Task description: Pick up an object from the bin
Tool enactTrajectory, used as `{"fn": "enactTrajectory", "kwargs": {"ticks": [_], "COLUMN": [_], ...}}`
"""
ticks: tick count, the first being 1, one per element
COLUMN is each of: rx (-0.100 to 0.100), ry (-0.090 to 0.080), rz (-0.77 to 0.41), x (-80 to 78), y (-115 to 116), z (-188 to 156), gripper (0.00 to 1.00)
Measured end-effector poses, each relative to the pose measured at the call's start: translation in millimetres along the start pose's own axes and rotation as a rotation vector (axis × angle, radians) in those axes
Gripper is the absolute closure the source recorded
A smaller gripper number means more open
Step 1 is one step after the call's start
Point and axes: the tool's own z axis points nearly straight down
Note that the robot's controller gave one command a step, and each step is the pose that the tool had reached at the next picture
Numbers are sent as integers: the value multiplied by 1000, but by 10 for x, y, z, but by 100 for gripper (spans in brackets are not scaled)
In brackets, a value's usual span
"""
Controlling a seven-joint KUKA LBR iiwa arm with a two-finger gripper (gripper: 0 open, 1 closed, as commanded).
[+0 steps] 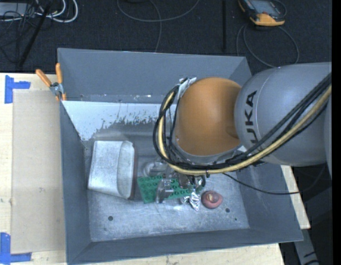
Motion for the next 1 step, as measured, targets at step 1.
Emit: {"fn": "enactTrajectory", "kwargs": {"ticks": [1], "rx": [1], "ry": [-2], "rz": [-2], "x": [-9], "y": [-108], "z": [-762], "gripper": [100]}}
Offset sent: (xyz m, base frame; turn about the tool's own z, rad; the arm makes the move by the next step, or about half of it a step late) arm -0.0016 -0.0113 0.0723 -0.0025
